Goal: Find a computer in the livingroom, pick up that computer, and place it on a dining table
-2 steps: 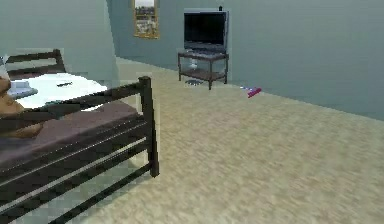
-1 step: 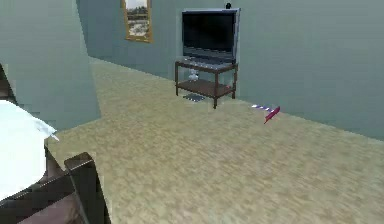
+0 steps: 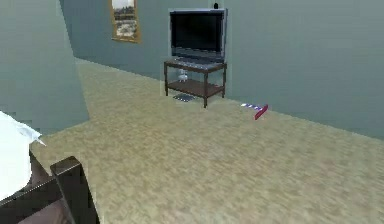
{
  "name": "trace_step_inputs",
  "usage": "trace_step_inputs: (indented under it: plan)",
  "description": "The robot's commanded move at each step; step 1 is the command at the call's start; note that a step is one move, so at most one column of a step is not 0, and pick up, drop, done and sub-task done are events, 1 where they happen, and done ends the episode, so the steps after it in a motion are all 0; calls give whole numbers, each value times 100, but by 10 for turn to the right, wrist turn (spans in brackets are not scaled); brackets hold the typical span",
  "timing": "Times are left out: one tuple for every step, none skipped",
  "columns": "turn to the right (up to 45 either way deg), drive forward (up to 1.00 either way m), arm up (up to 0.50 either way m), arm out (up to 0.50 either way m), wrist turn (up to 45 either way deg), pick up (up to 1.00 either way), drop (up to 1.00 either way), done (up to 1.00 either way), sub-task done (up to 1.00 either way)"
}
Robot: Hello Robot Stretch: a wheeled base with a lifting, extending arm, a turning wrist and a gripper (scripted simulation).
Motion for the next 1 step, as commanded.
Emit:
trace_step_inputs:
  plan:
    - [0,50,0,0,0,0,0,0,0]
